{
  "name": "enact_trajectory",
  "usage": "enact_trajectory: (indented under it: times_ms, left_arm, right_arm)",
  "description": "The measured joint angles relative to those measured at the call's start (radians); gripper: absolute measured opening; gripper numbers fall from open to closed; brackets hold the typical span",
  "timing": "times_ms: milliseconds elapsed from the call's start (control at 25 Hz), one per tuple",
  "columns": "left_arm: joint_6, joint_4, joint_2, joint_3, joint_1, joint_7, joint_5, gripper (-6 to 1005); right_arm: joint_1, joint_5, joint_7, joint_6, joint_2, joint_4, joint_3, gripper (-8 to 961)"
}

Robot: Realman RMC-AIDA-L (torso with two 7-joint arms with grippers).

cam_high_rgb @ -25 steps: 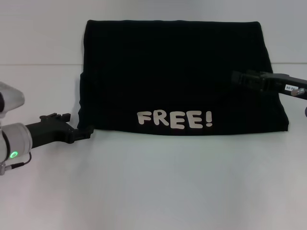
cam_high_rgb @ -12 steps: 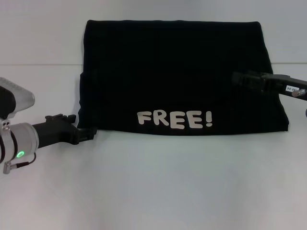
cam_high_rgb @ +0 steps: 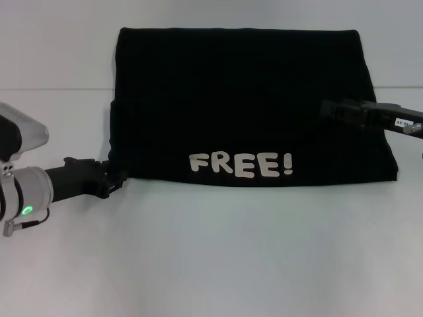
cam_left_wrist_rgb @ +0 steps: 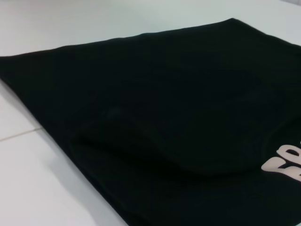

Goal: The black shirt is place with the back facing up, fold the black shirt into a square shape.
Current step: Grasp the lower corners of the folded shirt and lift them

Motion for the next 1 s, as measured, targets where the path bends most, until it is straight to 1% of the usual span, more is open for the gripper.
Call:
enact_trajectory:
  times_ms: [200,360,480,600,720,880,1000]
  left_arm:
    - [0.002,-0.003,0.002,0.000,-0.006,0.000,0.003,428]
    - [0.002,-0.003,0.002,0.000,-0.007,-0.002,0.004,264]
    - [0.002,-0.001,0.003,0.000,-0.007,-0.002,0.004,135]
    - [0.002,0.002,0.005,0.000,-0.008,-0.002,0.004,4]
    - [0.002,0.003,0.006,0.000,-0.008,-0.002,0.004,2]
    - [0.002,0.004,0.006,0.000,-0.008,-0.003,0.004,2]
    - [0.002,0.004,0.006,0.000,-0.008,-0.003,0.004,2]
  right_arm:
    - [-0.011,-0.023,0.035,-0.002,-0.012,0.000,-0.005,673]
    - [-0.027,-0.028,0.066,-0.007,-0.028,-0.001,-0.003,672]
    - [-0.041,-0.030,0.090,-0.008,-0.041,-0.001,-0.003,671]
    - [-0.054,-0.057,0.146,-0.010,-0.060,-0.003,-0.005,670]
    - [-0.064,-0.102,0.219,-0.011,-0.077,-0.011,-0.005,670]
    - [-0.067,-0.213,0.353,-0.012,-0.098,-0.033,-0.005,669]
    - [-0.067,-0.287,0.414,-0.010,-0.101,-0.056,-0.005,668]
